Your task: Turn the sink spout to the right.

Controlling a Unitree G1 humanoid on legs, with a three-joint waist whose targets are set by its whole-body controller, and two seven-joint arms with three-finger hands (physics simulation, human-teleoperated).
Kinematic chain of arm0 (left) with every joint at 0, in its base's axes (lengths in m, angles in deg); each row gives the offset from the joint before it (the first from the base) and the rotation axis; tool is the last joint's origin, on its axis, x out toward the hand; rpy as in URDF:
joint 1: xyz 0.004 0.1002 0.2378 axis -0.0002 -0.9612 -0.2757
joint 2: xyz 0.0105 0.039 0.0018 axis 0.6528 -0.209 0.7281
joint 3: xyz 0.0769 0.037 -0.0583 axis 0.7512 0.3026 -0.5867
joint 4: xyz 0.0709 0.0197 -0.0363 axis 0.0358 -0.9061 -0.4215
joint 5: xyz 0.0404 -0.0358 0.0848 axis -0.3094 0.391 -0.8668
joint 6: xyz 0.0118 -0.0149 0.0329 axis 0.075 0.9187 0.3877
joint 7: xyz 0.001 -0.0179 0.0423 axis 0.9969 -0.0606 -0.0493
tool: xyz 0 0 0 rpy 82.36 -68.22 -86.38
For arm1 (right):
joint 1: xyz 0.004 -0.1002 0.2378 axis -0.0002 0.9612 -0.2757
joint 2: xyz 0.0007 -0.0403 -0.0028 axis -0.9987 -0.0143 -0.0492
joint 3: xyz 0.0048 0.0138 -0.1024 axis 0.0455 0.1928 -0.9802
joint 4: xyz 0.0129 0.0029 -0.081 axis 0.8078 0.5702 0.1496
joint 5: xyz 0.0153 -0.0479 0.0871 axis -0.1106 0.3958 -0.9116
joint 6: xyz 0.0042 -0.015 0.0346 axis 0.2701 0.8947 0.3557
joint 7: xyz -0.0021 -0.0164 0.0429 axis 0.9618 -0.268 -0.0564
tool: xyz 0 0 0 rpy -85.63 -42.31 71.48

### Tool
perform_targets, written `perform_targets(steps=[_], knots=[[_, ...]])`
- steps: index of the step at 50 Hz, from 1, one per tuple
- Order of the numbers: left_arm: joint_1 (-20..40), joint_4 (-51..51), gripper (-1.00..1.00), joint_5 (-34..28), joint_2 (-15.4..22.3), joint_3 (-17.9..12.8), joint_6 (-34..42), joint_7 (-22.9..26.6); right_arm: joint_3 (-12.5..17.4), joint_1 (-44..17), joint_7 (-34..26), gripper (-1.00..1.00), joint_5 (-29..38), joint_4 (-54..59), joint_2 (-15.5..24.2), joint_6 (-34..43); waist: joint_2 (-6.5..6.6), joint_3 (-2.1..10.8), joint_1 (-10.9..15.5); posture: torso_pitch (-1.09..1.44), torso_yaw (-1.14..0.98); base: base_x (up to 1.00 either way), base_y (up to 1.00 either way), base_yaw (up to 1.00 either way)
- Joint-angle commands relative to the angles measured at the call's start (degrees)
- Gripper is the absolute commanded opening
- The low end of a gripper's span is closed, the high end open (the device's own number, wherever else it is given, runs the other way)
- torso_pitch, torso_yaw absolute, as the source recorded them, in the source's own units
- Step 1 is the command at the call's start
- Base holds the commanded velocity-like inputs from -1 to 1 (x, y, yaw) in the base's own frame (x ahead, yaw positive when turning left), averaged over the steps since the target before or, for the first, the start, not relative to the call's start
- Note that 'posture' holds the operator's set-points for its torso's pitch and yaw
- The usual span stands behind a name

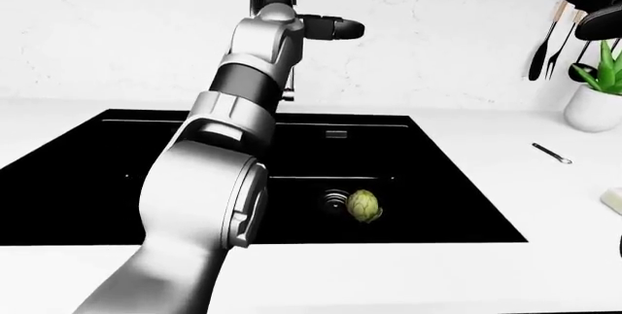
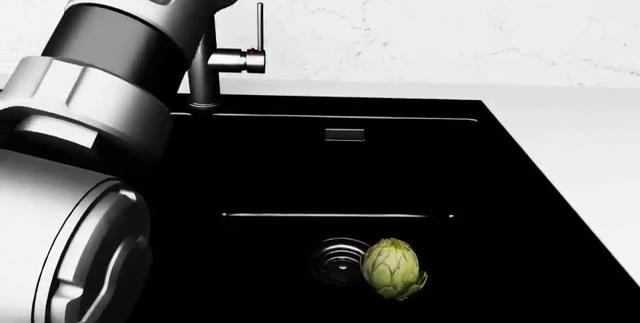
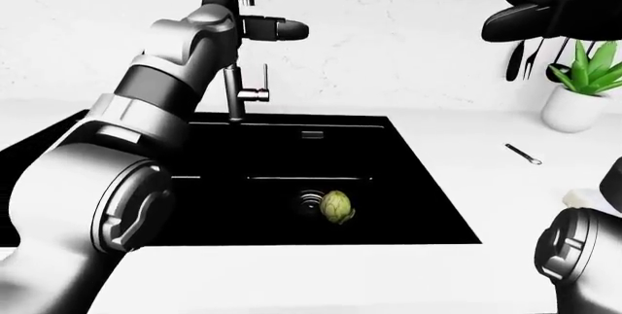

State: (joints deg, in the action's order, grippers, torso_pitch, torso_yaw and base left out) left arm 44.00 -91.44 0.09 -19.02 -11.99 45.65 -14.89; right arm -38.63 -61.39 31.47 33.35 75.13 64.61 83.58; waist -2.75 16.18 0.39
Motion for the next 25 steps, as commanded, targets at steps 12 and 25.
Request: perform_targets(steps=[12, 25], knots=[[1.9, 4.3, 1.0, 0.7, -0.8, 0.7, -0.1, -0.6, 1.9, 0.2, 0.8, 1.0, -1.3, -2.6, 1.3, -0.4, -0.46, 0.56, 0.0, -0.44, 0.0, 0.0, 0.0, 0.0], [1.0, 7.0, 1.0, 1.3, -2.1, 1.5, 1.7, -1.3, 2.1, 1.0, 1.9, 1.0, -2.6, -3.2, 1.5, -0.2, -0.6, 0.54, -0.1, -0.44, 0.0, 0.0, 0.0, 0.0]])
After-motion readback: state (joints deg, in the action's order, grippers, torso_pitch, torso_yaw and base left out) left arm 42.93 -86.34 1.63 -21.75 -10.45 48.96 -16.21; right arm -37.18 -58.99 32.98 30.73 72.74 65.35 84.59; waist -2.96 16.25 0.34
